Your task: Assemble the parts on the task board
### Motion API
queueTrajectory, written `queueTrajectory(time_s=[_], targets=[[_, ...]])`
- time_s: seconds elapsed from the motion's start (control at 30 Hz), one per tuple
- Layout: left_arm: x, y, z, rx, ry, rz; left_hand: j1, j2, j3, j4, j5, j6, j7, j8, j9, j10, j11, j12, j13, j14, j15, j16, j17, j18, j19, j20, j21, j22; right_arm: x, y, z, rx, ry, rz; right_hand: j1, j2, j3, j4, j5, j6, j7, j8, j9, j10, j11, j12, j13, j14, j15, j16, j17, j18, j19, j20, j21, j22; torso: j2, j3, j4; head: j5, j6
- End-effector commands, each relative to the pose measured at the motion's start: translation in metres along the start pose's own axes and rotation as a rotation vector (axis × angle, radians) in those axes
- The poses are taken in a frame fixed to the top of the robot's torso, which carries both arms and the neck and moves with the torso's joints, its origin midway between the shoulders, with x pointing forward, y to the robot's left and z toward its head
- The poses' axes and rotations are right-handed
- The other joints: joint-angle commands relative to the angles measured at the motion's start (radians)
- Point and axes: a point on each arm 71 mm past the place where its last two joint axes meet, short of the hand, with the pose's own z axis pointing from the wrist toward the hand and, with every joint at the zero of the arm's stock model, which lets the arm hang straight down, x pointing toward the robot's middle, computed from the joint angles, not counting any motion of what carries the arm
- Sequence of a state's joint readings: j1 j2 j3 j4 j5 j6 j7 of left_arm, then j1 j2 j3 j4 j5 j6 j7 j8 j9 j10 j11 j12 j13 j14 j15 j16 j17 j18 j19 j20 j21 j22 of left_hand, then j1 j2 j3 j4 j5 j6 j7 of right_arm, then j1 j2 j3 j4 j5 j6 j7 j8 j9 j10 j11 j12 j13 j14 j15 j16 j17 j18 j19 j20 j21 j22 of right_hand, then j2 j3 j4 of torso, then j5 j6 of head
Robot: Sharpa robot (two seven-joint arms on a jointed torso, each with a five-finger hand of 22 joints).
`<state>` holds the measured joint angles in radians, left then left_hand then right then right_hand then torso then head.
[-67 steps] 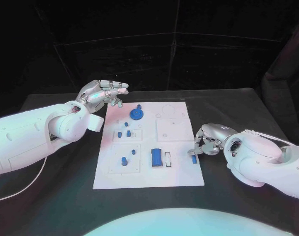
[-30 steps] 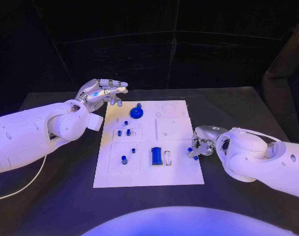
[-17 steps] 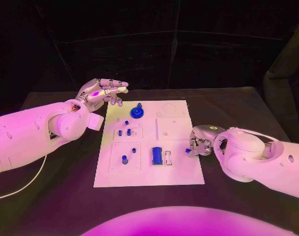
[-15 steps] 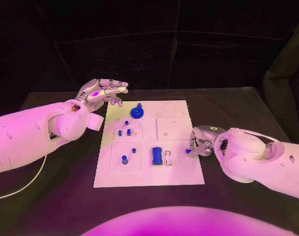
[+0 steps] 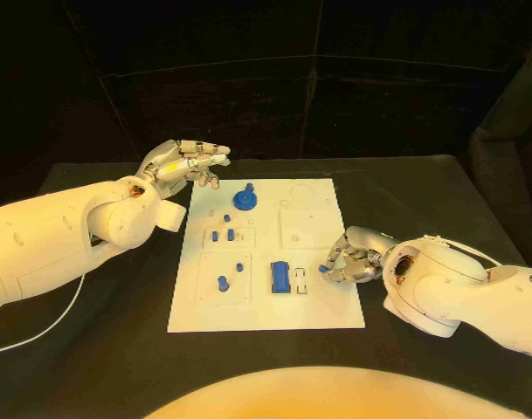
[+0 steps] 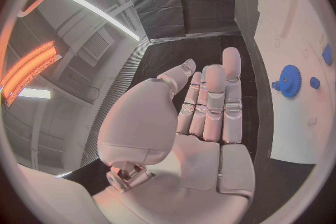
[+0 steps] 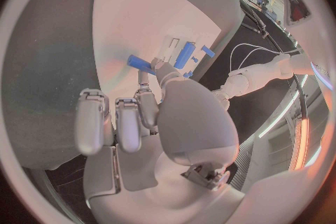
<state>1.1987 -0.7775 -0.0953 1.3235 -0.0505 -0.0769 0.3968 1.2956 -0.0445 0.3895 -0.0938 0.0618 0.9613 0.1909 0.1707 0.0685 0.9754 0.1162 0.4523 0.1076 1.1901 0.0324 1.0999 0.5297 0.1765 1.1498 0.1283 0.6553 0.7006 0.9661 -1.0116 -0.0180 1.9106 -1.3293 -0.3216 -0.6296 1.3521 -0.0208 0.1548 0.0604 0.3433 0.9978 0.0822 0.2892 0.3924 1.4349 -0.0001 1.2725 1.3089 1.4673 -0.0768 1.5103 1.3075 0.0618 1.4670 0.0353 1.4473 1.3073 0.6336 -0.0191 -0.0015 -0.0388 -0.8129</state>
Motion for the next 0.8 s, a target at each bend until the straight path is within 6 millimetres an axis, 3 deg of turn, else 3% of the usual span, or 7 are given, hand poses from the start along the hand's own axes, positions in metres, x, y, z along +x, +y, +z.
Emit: queueTrajectory(time_s=[0.03, 0.3, 0.53, 0.8], targets=[[0.001, -0.001, 0.000, 0.004, 0.013, -0.008, -0.001, 0.007, 0.006, 0.000, 0.005, -0.008, 0.001, 0.005, -0.001, -0.006, -0.001, 0.001, 0.000, -0.008, -0.002, -0.004, -0.001, 0.007, -0.004, 0.002, -0.004, -0.001, 0.002, 0.005, -0.001, -0.025, 0.014, 0.133, -0.027, -0.012, 0.009, 0.004, 0.013, 0.017, -0.005, -0.001, 0.000, 0.011, -0.003, 0.008, 0.055, 0.084, 0.007, 0.006, 0.171, -0.013, 0.009, 0.004, 0.002, 0.031, 0.000, -0.0002, -0.0012, 0.001, -0.002], [0.002, -0.001, 0.000, 0.005, 0.014, -0.009, -0.001, 0.007, 0.006, 0.000, 0.005, -0.008, 0.001, 0.005, -0.001, -0.006, -0.001, 0.001, 0.000, -0.008, -0.002, -0.004, -0.001, 0.007, -0.004, 0.002, -0.004, -0.001, 0.008, 0.012, 0.003, -0.028, 0.071, 0.146, -0.080, -0.029, 0.005, 0.026, 0.035, 0.042, -0.014, 0.007, 0.010, 0.021, -0.010, 0.020, 0.062, 0.085, 0.002, 0.009, 0.176, -0.015, 0.015, 0.001, 0.008, 0.042, 0.000, -0.0007, 0.0013, 0.002, -0.003], [0.002, -0.001, 0.000, 0.004, 0.015, -0.009, -0.002, 0.007, 0.006, 0.001, 0.004, -0.008, 0.002, 0.006, -0.001, -0.007, 0.000, 0.002, 0.000, -0.008, -0.001, -0.004, -0.002, 0.007, -0.004, 0.002, -0.005, -0.001, 0.014, 0.017, 0.009, -0.006, 0.103, 0.122, -0.111, -0.025, -0.001, 0.046, 0.039, 0.076, -0.029, 0.013, 0.018, 0.034, -0.022, 0.037, 0.073, 0.085, -0.007, 0.010, 0.177, -0.014, 0.015, -0.007, 0.007, 0.041, 0.001, -0.0005, 0.0006, 0.006, -0.003], [0.002, -0.001, 0.000, 0.003, 0.016, -0.010, -0.002, 0.007, 0.006, 0.001, 0.004, -0.008, 0.002, 0.006, -0.001, -0.007, 0.000, 0.002, 0.000, -0.008, -0.001, -0.004, -0.002, 0.007, -0.004, 0.002, -0.005, -0.001, 0.015, 0.022, 0.016, 0.004, 0.079, 0.091, -0.115, -0.023, -0.001, 0.048, 0.041, 0.085, -0.033, 0.015, 0.020, 0.036, -0.025, 0.037, 0.073, 0.085, -0.010, 0.010, 0.176, -0.014, 0.015, -0.009, 0.007, 0.041, 0.001, -0.0004, 0.0007, 0.009, -0.005]])
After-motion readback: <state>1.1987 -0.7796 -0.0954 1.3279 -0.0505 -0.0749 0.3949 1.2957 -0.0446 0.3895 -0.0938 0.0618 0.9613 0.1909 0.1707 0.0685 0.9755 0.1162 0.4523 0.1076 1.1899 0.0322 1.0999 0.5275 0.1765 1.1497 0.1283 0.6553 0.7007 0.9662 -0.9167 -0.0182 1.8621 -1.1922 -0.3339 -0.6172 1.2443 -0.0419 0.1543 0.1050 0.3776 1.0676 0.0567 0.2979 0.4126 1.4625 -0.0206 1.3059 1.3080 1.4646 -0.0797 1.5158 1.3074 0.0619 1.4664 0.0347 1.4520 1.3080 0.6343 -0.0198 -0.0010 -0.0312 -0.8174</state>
